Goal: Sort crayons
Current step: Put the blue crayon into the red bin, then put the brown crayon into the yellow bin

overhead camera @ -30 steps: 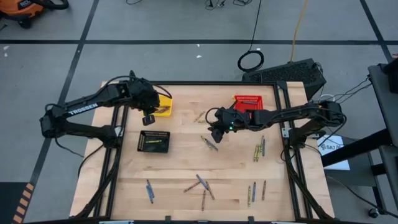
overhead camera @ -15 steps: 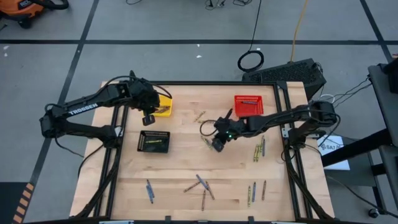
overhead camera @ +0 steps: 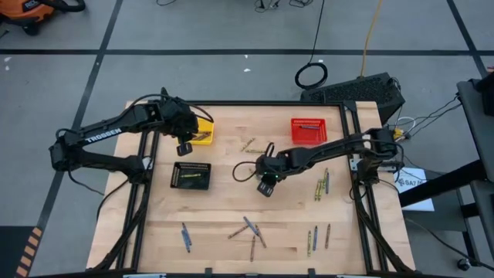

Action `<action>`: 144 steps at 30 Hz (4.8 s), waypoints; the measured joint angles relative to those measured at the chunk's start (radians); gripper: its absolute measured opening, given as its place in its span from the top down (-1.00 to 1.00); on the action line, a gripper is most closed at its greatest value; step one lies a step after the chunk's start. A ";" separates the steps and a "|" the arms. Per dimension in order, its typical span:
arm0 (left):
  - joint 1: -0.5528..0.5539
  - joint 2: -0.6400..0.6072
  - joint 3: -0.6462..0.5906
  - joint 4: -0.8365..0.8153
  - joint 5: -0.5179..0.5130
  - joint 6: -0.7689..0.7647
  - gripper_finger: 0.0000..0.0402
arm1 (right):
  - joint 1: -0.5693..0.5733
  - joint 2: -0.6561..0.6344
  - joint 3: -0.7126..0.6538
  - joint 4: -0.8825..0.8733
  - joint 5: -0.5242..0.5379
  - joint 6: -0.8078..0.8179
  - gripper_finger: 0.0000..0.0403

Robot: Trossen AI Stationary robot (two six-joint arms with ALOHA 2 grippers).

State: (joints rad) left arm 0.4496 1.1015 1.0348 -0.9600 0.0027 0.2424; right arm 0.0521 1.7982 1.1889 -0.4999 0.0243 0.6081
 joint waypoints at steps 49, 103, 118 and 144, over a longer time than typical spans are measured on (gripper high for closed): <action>0.000 0.000 -0.001 0.001 0.000 0.000 0.60 | 0.021 0.104 -0.002 -0.030 0.131 0.020 0.99; 0.000 0.000 -0.001 0.000 0.001 0.000 0.60 | -0.527 -0.248 -0.095 -0.524 0.312 -0.415 1.00; 0.000 0.000 -0.001 0.001 0.001 -0.001 0.60 | -0.655 -0.248 -0.186 -0.351 0.176 -0.490 1.00; -0.024 0.000 -0.001 -0.030 0.000 -0.045 0.60 | -0.659 -0.248 -0.187 -0.343 0.157 -0.464 0.59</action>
State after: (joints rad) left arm 0.4258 1.1015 1.0340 -0.9901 0.0029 0.1971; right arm -0.6072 1.5497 1.0019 -0.8433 0.1814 0.1444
